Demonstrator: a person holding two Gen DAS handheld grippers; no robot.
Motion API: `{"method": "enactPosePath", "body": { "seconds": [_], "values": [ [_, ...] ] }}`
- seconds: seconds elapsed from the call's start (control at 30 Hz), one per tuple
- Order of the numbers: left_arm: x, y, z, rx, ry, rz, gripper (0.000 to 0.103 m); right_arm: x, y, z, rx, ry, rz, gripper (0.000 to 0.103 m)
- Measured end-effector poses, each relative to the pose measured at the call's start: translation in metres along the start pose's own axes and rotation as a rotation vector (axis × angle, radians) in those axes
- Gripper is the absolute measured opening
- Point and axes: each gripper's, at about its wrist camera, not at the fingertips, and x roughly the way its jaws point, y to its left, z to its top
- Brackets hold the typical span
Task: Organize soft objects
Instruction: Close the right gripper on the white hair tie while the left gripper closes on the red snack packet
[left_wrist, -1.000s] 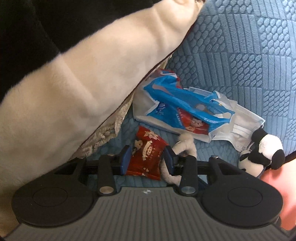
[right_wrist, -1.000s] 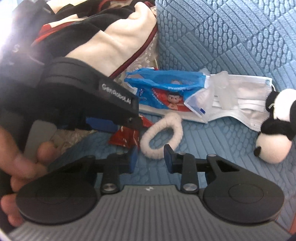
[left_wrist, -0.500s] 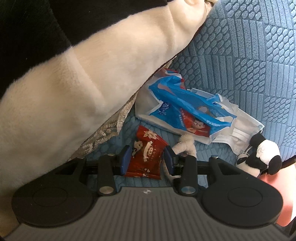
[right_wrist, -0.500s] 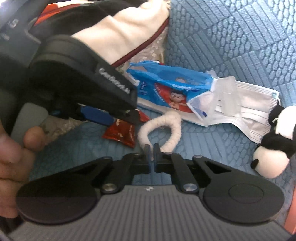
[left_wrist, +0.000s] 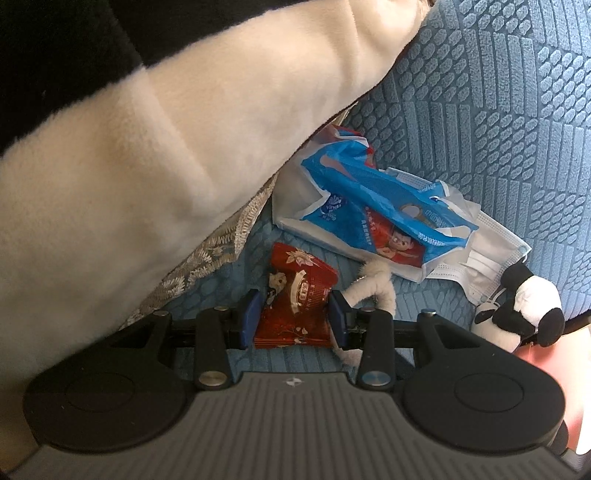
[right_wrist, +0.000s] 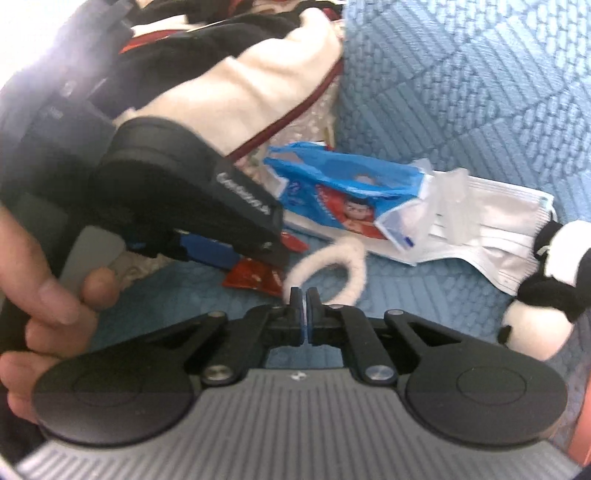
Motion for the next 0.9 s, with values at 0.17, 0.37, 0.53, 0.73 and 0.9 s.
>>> {"method": "enactPosePath", "body": {
  "seconds": [0.17, 0.37, 0.53, 0.73, 0.9],
  "values": [
    [-0.002, 0.002, 0.000, -0.006, -0.003, 0.000, 0.042, 0.013, 0.005, -0.001, -0.019, 0.015, -0.001, 0.027],
    [-0.003, 0.005, 0.001, -0.021, -0.001, -0.003, 0.040, 0.016, 0.014, -0.011, -0.107, 0.013, -0.045, 0.025],
    [-0.004, 0.006, 0.002, -0.032, 0.006, -0.009, 0.035, 0.014, 0.021, -0.009, -0.173, 0.047, -0.083, 0.005],
    [-0.005, 0.005, 0.001, -0.034, 0.025, -0.027, 0.032, -0.001, 0.011, -0.005, -0.138, 0.057, -0.111, 0.003],
    [-0.009, 0.005, -0.003, -0.043, 0.034, -0.051, 0.032, -0.022, 0.000, -0.003, -0.081, 0.034, -0.137, 0.003]
  ]
}}
